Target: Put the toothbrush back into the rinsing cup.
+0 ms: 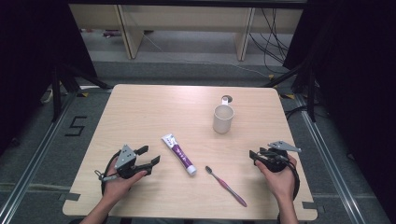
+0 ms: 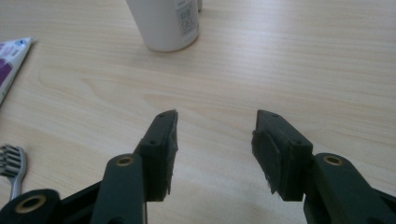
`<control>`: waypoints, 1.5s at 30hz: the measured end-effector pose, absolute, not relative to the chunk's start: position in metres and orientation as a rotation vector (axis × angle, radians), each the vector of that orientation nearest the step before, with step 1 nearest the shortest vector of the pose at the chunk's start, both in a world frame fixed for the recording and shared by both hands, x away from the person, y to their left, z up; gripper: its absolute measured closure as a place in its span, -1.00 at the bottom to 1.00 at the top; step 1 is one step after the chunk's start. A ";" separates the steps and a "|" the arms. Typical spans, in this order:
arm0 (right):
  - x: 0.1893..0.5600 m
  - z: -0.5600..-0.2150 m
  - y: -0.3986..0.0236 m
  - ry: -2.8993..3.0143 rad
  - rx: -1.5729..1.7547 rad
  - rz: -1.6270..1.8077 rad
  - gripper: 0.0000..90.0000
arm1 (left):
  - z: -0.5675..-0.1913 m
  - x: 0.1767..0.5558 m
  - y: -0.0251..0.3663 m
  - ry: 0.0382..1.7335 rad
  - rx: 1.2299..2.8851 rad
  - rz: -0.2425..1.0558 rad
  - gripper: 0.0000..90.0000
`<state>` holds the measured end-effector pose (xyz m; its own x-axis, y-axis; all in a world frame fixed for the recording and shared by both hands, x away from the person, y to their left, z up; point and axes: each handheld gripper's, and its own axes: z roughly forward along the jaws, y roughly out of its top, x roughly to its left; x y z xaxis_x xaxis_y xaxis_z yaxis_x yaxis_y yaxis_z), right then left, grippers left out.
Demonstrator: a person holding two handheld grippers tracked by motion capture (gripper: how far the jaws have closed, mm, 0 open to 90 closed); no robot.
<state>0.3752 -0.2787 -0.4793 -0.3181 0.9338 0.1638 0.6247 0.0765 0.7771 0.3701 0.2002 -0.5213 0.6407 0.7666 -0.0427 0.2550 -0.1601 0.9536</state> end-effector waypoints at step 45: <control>0.372 -0.458 -0.168 2.946 1.111 0.140 0.61 | -0.521 0.369 0.199 0.828 1.725 0.562 -0.27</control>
